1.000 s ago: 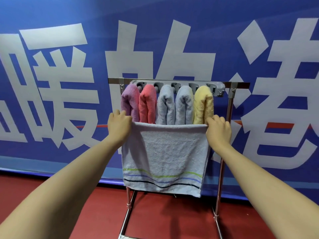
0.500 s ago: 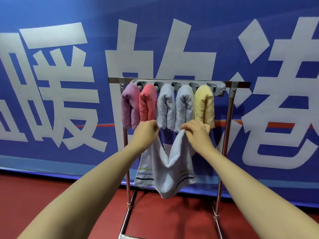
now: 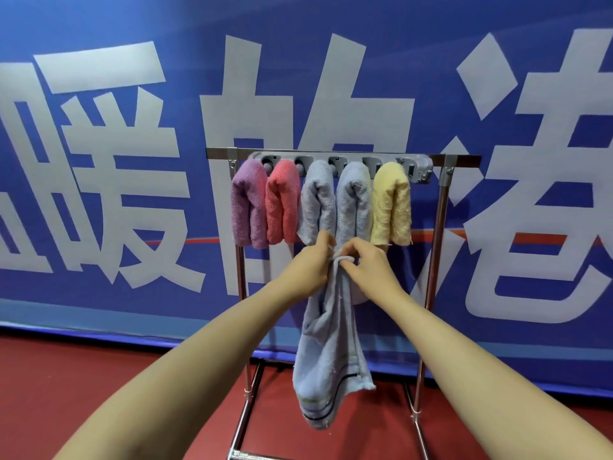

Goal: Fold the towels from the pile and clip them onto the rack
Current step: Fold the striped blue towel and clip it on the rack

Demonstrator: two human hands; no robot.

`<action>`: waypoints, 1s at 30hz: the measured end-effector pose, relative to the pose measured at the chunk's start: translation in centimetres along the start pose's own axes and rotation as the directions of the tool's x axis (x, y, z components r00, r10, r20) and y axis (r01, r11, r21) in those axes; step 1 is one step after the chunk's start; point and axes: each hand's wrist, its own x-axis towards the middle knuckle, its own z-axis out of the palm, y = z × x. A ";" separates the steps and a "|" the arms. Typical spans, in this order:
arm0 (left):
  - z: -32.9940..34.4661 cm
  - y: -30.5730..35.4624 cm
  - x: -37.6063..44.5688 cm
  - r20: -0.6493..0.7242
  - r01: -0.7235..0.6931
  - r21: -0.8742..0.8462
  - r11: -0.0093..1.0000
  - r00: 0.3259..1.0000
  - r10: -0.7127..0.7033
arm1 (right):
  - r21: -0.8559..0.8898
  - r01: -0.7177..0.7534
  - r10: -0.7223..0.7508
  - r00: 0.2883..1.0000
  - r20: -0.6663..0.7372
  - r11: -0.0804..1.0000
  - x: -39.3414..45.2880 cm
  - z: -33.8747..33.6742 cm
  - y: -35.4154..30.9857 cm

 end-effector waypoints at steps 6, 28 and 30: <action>-0.1 -0.4 -0.4 0.007 -0.032 0.037 0.999 0.999 0.032 | 0.096 -0.054 0.047 0.996 0.077 0.994 0.0 -0.7 -0.2; 0.2 -3.0 -2.0 0.191 -0.078 0.326 0.942 0.982 0.015 | 0.231 -0.048 0.087 0.983 -0.161 0.972 1.8 -2.2 -1.0; -0.1 -3.1 -1.9 0.244 -0.065 0.386 0.920 0.969 -0.034 | 0.241 -0.046 0.102 0.968 -0.228 0.969 1.9 -2.8 -1.0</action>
